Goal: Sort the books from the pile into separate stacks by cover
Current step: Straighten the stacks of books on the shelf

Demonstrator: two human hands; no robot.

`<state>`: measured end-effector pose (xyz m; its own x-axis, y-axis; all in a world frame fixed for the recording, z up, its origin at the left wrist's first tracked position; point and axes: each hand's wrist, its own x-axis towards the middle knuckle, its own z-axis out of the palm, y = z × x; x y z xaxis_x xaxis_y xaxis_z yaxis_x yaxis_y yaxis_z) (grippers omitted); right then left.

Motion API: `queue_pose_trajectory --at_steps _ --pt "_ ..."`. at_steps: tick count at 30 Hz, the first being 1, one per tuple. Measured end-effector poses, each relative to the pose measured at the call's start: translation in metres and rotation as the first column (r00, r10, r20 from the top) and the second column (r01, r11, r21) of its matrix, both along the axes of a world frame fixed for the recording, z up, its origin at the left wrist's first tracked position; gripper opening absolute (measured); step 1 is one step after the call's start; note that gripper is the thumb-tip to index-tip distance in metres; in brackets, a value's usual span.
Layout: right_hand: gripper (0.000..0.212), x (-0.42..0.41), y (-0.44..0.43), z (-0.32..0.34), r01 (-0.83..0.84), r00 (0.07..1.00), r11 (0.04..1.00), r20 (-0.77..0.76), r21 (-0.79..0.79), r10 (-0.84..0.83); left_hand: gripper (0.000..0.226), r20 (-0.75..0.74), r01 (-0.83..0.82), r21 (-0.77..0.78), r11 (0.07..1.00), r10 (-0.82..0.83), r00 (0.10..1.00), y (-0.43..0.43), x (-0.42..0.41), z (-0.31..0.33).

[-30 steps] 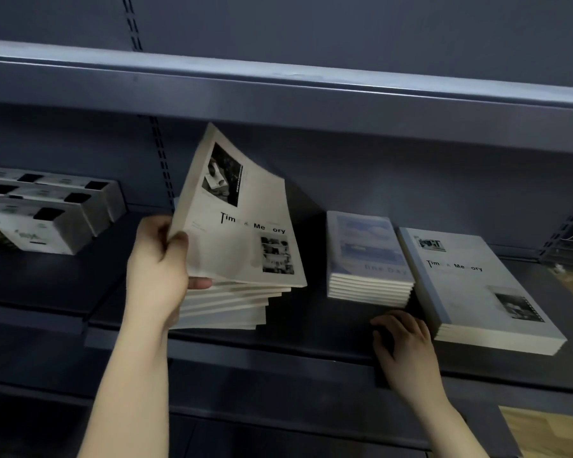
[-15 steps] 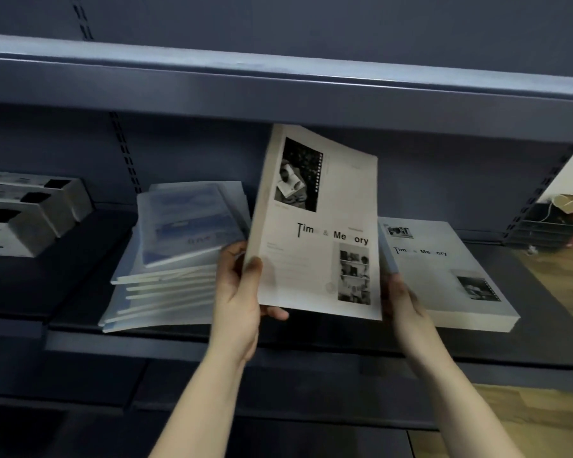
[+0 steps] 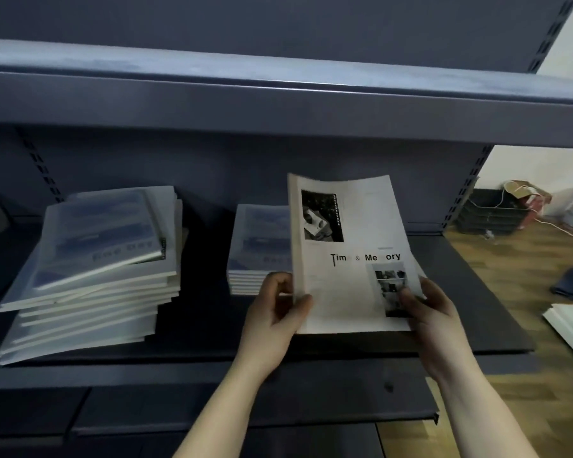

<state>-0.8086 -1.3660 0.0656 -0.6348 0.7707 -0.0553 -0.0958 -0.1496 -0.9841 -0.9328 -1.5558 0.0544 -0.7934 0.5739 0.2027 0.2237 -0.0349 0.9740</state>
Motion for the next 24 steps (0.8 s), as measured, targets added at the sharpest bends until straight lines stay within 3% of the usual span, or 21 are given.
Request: queue_pose_trajectory --at_steps 4,9,13,17,20,24 --pt "0.017 0.016 0.034 -0.004 0.063 0.998 0.997 0.008 0.046 -0.064 0.016 -0.339 -0.139 -0.247 0.959 0.049 0.940 0.016 -0.011 -0.018" --pt "0.018 0.026 0.059 -0.004 0.062 0.995 0.997 0.081 0.045 -0.065 0.027 -0.625 -0.249 -0.349 0.904 -0.026 0.780 0.035 -0.018 -0.035" --pt "0.016 0.028 0.070 -0.002 0.002 0.981 0.989 0.191 0.147 -0.030 0.034 -0.695 -0.325 -0.437 0.839 -0.086 0.714 0.047 -0.014 -0.043" --pt "0.015 0.026 0.077 -0.001 -0.014 0.922 0.859 0.338 0.513 -0.187 0.029 -0.741 -0.387 -0.398 0.832 -0.042 0.670 0.052 -0.011 -0.053" --pt "0.041 0.027 0.078 0.000 -0.110 0.885 0.829 0.433 0.549 -0.169 0.027 -0.736 -0.401 -0.399 0.824 -0.028 0.676 0.053 -0.013 -0.056" --pt "0.069 0.032 0.082 -0.004 -0.353 0.764 0.791 0.642 0.500 -0.064 0.025 -0.719 -0.410 -0.412 0.814 -0.014 0.695 0.054 -0.015 -0.059"
